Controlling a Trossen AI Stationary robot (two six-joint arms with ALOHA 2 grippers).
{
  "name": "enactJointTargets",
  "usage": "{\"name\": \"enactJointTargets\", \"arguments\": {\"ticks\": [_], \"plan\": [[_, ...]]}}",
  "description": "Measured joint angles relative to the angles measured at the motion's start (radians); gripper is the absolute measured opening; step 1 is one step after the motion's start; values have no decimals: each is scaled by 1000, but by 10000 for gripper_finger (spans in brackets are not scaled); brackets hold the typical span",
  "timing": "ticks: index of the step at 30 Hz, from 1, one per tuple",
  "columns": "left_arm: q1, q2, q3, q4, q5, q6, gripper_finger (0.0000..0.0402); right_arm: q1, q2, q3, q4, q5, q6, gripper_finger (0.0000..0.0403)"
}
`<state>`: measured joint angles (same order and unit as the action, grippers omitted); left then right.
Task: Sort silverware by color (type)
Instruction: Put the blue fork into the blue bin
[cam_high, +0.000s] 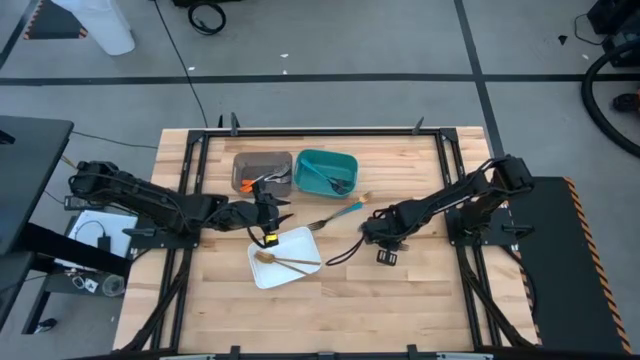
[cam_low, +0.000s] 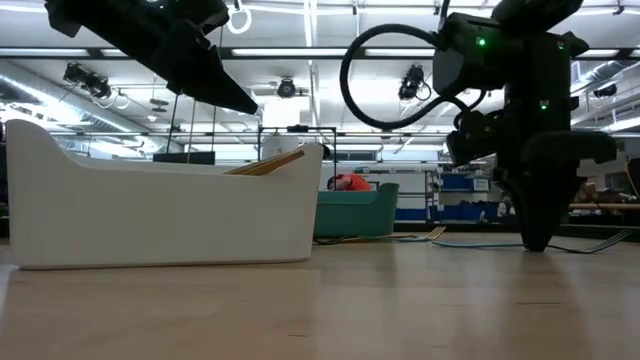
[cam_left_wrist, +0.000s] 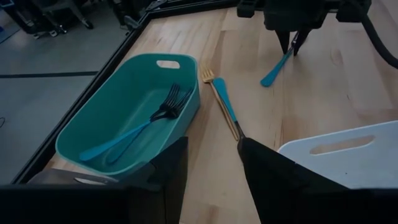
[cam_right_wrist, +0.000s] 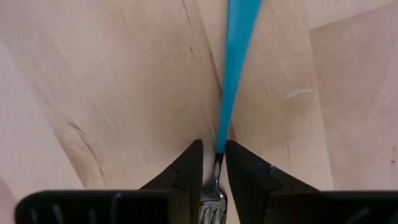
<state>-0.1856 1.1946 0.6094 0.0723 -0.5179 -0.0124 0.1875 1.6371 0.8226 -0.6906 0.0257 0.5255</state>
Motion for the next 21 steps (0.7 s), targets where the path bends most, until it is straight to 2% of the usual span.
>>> {"name": "enactJointTargets", "arguments": {"ticks": [8, 15, 21], "plan": [[-10, 0, 0, 10, 0, 4, 160, -7, -8, -9, 11, -27, -2, 13], [-61, 0, -1, 65, 36, 147, 160, -8, -12, -4, 21, -19, -3, 14], [-73, 0, -1, 82, 34, 163, 160, -21, -18, 24, 64, 0, -18, 11]]}}
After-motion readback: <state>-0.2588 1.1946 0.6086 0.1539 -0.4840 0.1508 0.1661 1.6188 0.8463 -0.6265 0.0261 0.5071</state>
